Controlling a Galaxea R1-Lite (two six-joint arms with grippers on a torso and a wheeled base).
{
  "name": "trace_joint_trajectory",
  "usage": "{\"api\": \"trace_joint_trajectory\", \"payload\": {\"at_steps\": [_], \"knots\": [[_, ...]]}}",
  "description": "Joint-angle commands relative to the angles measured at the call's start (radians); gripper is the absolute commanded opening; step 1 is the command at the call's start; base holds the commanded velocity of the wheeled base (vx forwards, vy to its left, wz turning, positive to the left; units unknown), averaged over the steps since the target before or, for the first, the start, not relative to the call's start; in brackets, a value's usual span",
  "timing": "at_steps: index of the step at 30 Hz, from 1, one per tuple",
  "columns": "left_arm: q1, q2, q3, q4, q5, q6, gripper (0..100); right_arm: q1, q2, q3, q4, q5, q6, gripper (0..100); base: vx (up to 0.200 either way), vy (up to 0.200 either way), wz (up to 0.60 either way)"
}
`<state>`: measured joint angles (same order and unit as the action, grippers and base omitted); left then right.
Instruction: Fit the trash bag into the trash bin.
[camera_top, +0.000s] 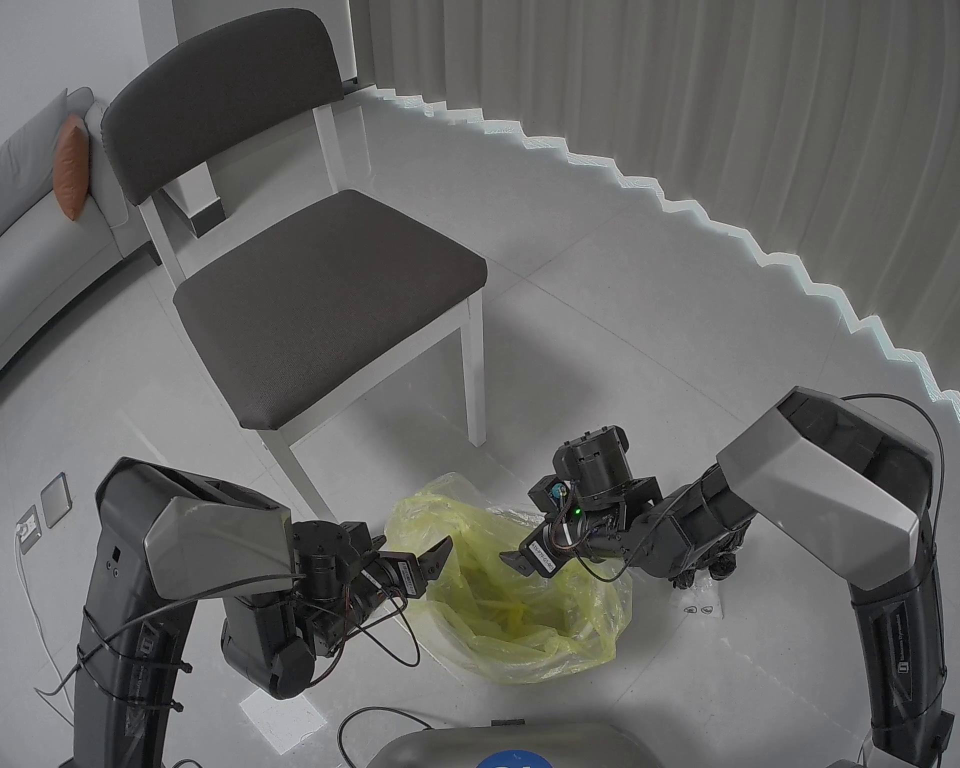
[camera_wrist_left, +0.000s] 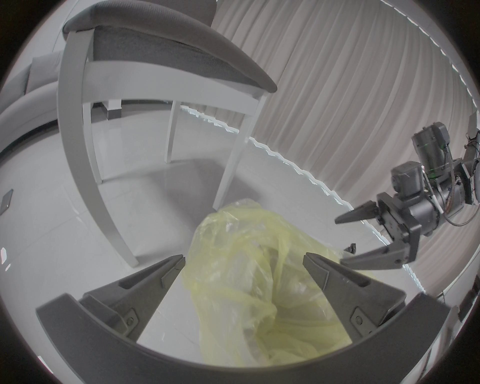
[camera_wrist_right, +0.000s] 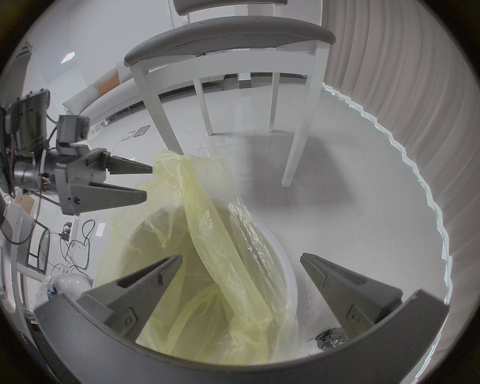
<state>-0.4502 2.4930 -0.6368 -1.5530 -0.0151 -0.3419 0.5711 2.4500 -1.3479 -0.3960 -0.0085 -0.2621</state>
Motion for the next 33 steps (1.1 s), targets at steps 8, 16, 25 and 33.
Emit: {"api": "trace_joint_trajectory", "payload": {"at_steps": [8, 16, 25, 33], "knots": [[-0.008, -0.029, 0.011, -0.015, 0.004, -0.009, 100, 0.003, 0.034, -0.017, -0.001, -0.002, -0.022, 100, 0.000, 0.000, 0.00], [-0.005, -0.029, 0.012, -0.015, 0.004, -0.011, 100, 0.001, 0.058, -0.054, 0.000, -0.027, -0.016, 0, 0.000, 0.000, 0.00], [-0.005, -0.031, 0.014, -0.015, 0.004, -0.011, 100, -0.011, 0.035, -0.054, 0.000, -0.027, -0.012, 0, 0.000, 0.000, 0.00], [0.002, -0.045, 0.014, -0.015, 0.004, -0.011, 100, -0.054, -0.014, -0.091, 0.012, -0.027, -0.014, 0, 0.000, 0.000, 0.00]]}}
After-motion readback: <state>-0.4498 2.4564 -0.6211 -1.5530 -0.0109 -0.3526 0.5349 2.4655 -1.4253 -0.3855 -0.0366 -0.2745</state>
